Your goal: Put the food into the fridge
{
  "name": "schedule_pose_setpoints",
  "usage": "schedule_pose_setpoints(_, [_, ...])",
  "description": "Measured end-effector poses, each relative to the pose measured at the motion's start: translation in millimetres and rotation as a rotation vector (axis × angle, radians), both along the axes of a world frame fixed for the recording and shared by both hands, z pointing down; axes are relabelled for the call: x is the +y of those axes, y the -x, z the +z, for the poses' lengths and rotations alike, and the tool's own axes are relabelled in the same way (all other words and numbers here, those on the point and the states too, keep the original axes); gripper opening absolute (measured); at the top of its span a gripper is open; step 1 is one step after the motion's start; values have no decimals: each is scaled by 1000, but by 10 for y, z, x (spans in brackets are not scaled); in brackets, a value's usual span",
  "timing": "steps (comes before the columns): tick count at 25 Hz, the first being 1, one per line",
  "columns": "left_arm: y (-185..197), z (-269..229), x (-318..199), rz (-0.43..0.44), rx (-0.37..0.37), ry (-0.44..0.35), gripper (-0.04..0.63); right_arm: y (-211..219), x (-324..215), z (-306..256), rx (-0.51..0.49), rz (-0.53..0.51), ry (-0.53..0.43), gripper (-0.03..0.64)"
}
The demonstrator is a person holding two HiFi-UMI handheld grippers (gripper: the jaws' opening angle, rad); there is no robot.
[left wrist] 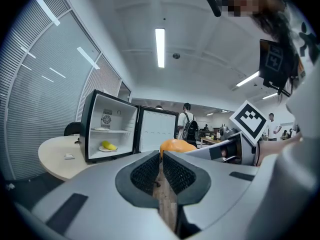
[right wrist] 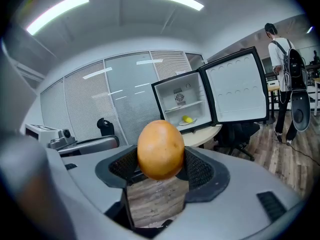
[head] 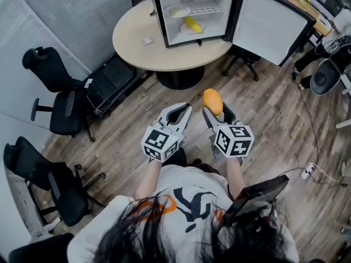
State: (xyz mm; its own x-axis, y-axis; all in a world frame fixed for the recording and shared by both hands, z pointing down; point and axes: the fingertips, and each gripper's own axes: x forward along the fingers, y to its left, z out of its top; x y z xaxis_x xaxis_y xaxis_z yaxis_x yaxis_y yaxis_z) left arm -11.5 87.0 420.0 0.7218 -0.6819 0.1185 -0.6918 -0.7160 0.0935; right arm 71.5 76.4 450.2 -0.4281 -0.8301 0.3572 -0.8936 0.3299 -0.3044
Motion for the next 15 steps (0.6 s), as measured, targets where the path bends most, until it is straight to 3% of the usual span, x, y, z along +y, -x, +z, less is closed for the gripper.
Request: schedule_pose_setpoints(15, [-14,47,-102,-26,-13,12,12,72,-158,109,-25,-58,29,299])
